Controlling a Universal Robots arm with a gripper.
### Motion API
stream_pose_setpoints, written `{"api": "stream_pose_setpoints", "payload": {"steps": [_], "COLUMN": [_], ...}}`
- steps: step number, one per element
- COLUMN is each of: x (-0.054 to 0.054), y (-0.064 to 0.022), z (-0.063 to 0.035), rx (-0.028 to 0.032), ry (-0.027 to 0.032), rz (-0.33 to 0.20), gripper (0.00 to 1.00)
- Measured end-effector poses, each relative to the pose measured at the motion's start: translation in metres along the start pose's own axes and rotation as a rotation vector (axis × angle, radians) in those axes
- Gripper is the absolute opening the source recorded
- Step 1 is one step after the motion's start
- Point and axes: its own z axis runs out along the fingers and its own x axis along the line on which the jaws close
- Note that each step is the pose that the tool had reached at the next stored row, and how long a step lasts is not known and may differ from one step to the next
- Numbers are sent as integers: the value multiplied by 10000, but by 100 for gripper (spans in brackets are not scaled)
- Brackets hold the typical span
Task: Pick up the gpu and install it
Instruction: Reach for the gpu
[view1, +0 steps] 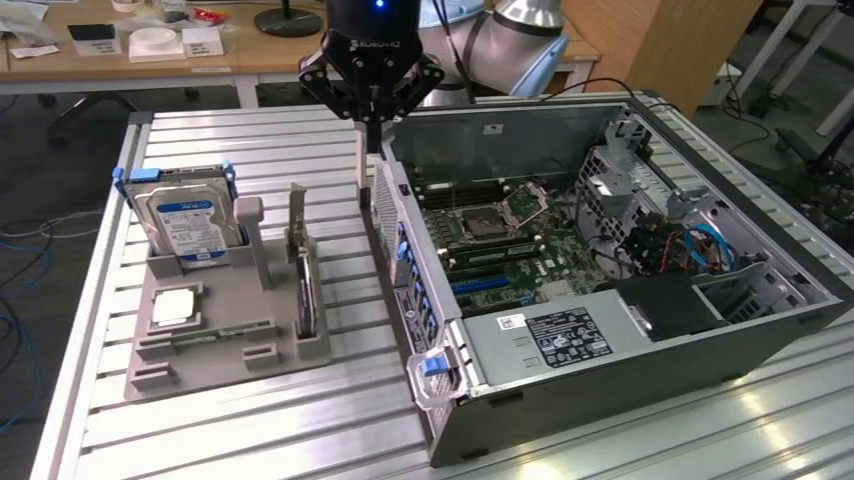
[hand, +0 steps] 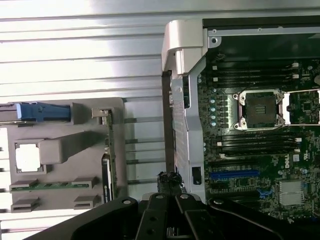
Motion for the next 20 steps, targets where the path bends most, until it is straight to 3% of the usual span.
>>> {"api": "stream_pose_setpoints", "payload": {"steps": [20], "x": [371], "y": [-28], "z": [-10], "rx": [0], "ry": [-1], "rz": [0], "gripper": [11]}}
